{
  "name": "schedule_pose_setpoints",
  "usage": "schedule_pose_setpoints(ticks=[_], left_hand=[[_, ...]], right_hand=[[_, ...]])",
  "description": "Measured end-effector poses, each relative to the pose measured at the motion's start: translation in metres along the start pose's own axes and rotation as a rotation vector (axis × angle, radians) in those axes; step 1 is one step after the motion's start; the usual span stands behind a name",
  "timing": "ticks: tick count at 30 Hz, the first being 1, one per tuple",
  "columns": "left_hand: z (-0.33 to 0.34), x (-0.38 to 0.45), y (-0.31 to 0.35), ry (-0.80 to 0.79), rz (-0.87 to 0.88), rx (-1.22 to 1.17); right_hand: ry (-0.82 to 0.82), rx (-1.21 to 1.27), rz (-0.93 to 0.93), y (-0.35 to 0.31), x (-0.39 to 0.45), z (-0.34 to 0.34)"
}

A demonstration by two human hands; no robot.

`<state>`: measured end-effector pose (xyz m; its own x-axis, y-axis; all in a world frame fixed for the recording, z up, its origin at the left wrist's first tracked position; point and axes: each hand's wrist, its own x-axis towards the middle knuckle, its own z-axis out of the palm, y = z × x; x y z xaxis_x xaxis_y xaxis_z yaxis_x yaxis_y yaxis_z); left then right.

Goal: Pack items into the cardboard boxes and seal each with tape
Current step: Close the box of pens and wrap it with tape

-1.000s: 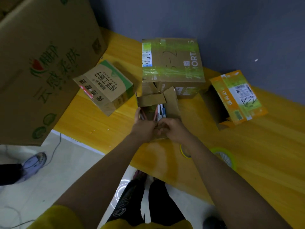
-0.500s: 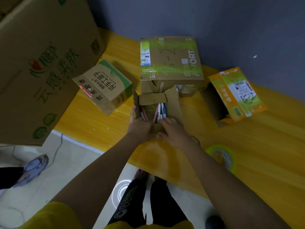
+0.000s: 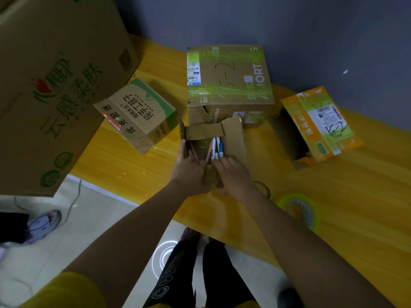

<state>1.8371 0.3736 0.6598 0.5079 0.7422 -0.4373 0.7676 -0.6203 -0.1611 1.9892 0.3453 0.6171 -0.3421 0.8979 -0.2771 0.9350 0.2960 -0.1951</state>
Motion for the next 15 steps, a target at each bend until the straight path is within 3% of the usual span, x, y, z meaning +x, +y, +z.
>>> schedule_pose_setpoints(ticks=[10, 15], left_hand=[[-0.001, 0.011, 0.013, -0.104, -0.059, 0.105], [-0.006, 0.012, 0.007, -0.129, -0.039, 0.209]], right_hand=[[-0.073, 0.142, -0.029, 0.010, -0.001, -0.003], [-0.021, 0.009, 0.000, 0.005, 0.004, -0.002]])
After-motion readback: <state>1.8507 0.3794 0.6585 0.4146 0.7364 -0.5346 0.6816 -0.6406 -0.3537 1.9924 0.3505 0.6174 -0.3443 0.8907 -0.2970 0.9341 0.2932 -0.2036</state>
